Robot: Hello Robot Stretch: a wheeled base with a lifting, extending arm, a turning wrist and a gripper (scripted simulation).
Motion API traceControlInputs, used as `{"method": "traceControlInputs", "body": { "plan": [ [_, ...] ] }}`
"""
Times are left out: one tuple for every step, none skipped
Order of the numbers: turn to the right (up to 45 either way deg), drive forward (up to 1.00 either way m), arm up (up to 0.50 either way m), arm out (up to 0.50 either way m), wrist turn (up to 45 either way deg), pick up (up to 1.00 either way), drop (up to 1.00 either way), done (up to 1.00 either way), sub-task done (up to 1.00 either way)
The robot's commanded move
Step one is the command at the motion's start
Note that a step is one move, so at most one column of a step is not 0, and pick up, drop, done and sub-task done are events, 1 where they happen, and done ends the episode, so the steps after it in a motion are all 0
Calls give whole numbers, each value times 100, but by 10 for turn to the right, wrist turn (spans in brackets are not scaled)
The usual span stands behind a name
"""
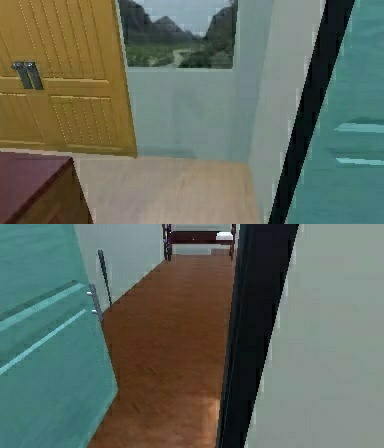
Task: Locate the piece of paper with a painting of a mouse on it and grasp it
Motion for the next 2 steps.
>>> {"method": "traceControlInputs", "body": {
  "plan": [
    [450,0,0,0,0,0,0,0,0],
    [300,0,0,0,0,0,0,0,0]
  ]
}}
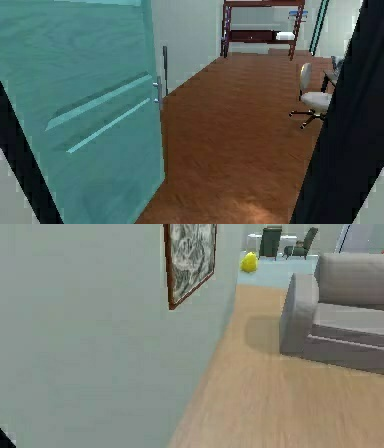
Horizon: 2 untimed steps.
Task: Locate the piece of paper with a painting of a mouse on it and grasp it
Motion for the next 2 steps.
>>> {"method": "traceControlInputs", "body": {
  "plan": [
    [0,65,0,0,0,0,0,0,0],
    [240,0,0,0,0,0,0,0,0]
  ]
}}
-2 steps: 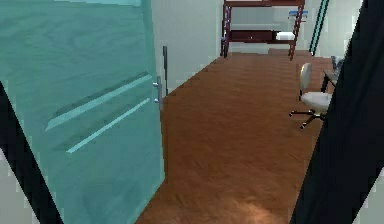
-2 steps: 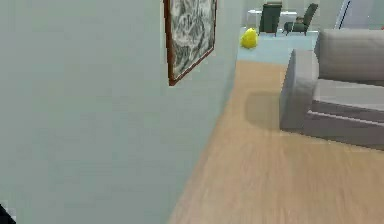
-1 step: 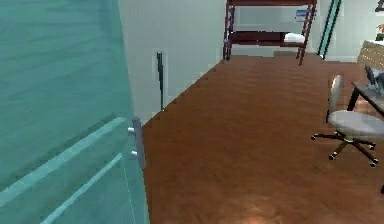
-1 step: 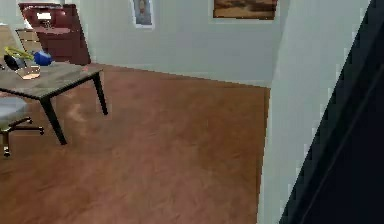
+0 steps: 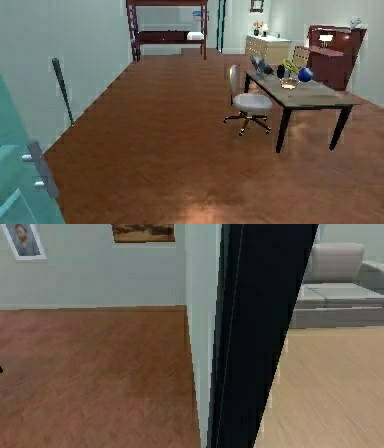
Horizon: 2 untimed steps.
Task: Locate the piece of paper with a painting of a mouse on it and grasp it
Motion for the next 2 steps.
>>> {"method": "traceControlInputs", "body": {
  "plan": [
    [0,100,0,0,0,0,0,0,0],
    [30,0,0,0,0,0,0,0,0]
  ]
}}
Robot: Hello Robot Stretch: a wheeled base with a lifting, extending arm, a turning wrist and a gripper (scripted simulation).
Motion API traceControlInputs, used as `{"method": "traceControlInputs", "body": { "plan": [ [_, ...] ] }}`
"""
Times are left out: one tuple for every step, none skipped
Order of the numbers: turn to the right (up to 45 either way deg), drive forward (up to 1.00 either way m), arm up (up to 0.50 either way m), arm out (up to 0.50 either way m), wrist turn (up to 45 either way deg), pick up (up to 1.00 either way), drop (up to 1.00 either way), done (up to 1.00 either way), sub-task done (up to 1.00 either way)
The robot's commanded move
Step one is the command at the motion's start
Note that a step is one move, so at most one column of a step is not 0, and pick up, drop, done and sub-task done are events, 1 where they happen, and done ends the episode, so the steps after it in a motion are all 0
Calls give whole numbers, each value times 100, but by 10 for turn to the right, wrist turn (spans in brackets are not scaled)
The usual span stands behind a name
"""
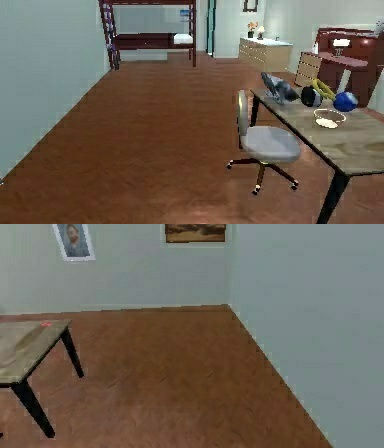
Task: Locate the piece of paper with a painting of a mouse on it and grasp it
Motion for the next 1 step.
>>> {"method": "traceControlInputs", "body": {
  "plan": [
    [0,100,0,0,0,0,0,0,0]
  ]
}}
